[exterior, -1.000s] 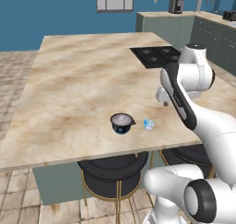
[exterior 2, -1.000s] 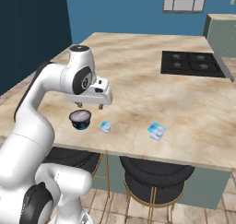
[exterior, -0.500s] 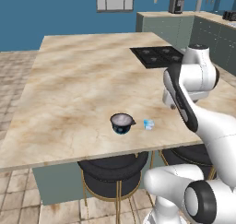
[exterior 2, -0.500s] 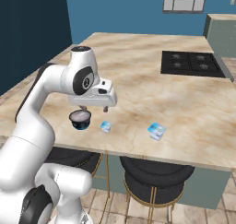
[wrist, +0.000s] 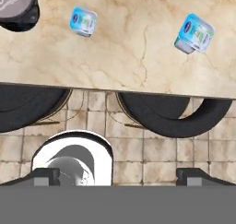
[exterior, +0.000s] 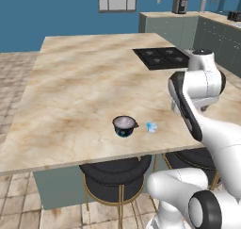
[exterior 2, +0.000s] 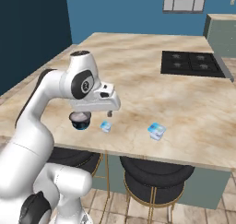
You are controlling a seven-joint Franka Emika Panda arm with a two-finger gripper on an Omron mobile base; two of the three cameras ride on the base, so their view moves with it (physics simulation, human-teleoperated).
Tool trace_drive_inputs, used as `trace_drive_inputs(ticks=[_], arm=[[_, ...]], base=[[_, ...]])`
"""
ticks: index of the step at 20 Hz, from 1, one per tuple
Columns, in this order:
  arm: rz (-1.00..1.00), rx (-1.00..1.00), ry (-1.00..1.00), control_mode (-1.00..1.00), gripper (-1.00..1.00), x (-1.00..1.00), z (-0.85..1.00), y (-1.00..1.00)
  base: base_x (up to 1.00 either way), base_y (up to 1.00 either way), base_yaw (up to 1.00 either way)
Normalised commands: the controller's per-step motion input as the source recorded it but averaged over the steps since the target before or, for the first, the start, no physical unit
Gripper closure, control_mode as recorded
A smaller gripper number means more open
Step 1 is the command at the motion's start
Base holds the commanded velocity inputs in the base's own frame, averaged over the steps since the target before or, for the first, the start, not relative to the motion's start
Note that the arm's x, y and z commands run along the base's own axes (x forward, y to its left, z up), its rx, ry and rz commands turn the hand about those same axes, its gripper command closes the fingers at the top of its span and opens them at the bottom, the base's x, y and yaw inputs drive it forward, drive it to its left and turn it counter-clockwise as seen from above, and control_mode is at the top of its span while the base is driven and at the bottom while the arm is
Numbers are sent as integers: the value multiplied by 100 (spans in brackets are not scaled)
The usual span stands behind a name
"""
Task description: Stack the yogurt containers by placing the smaller containers on top of the larger containers.
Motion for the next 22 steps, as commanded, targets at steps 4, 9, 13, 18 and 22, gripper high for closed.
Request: trace_drive_inputs(ticks=[4,9,13,18,22], arm=[[0,-9,0,-100,-100,-20,-13,-21],[0,-9,0,-100,-100,-22,-10,-20],[0,-9,0,-100,-100,-13,-10,-18],[0,-8,0,-100,-100,-4,-10,-21],[0,-6,0,-100,-100,2,-10,-21]], base=[[0,0,0],[0,0,0],[0,0,0],[0,0,0],[0,0,0]])
